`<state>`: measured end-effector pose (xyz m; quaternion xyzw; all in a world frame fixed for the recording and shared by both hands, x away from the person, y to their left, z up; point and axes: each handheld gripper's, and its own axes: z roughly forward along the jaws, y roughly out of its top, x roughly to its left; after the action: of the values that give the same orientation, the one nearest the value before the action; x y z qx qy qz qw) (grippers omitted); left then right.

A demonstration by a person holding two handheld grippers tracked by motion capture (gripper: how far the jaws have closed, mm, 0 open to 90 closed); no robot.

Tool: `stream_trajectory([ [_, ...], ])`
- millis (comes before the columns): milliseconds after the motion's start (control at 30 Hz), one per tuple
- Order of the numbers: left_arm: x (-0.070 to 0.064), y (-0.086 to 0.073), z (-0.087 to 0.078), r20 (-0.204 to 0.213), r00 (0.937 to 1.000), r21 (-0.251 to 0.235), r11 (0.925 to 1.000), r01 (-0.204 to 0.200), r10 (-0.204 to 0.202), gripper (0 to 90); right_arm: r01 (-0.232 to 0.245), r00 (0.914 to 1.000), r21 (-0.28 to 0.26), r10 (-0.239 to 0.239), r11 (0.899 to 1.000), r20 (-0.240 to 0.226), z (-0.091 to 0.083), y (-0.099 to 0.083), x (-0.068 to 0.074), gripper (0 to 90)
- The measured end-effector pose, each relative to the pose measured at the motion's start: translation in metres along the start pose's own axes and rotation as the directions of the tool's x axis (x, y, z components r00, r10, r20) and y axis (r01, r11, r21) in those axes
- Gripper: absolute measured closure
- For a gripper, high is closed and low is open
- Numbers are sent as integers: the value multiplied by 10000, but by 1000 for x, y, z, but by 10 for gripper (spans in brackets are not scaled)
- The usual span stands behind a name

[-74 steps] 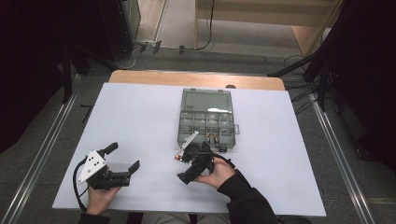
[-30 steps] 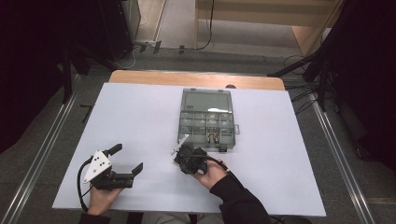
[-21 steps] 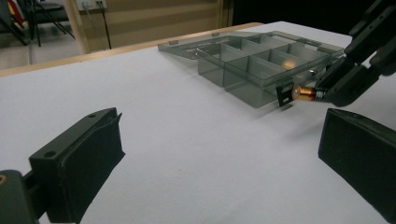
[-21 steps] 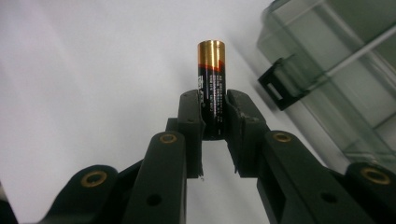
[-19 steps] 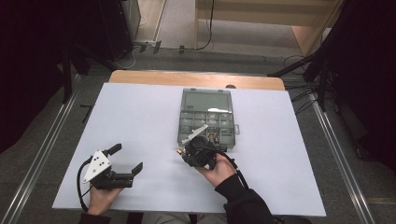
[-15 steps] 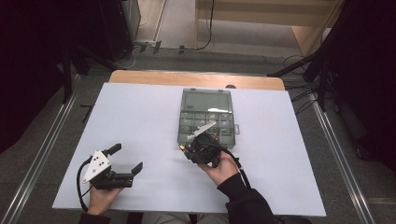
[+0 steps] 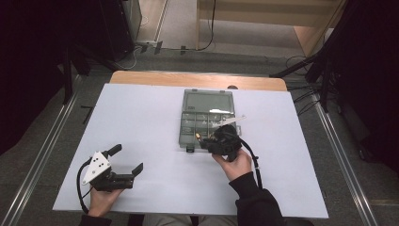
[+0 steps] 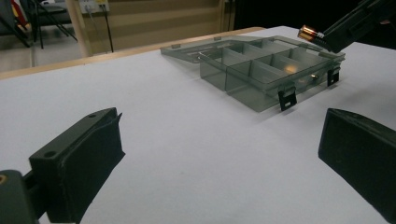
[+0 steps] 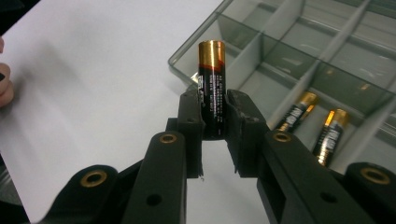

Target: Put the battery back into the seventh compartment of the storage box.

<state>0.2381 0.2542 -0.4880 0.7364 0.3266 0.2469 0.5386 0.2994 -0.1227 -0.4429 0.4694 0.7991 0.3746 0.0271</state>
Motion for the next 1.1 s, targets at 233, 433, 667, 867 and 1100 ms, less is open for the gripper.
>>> stream_trajectory([
  [233,0,0,0,-21,10000,-42,10000,-11,11,0,-763,9970,-435,768,9961,108,-11,-4,-18,778],
  [433,0,0,0,-27,10000,-63,10000,11,-12,0,-1905,9816,-709,1893,9791,-244,-11,-9,-34,778],
  [667,0,0,0,-40,10000,-69,10000,29,-30,0,-3550,9339,-921,3484,9303,-803,-7,-17,-60,778],
  [867,1,0,0,-53,10000,-61,10000,26,-27,0,-3956,9170,-871,3881,9143,-921,-6,-16,-65,779],
  [1100,1,0,-1,-51,10000,-75,10000,49,-49,0,-4112,9106,-938,4038,9067,-881,-1,-15,-64,470],
])
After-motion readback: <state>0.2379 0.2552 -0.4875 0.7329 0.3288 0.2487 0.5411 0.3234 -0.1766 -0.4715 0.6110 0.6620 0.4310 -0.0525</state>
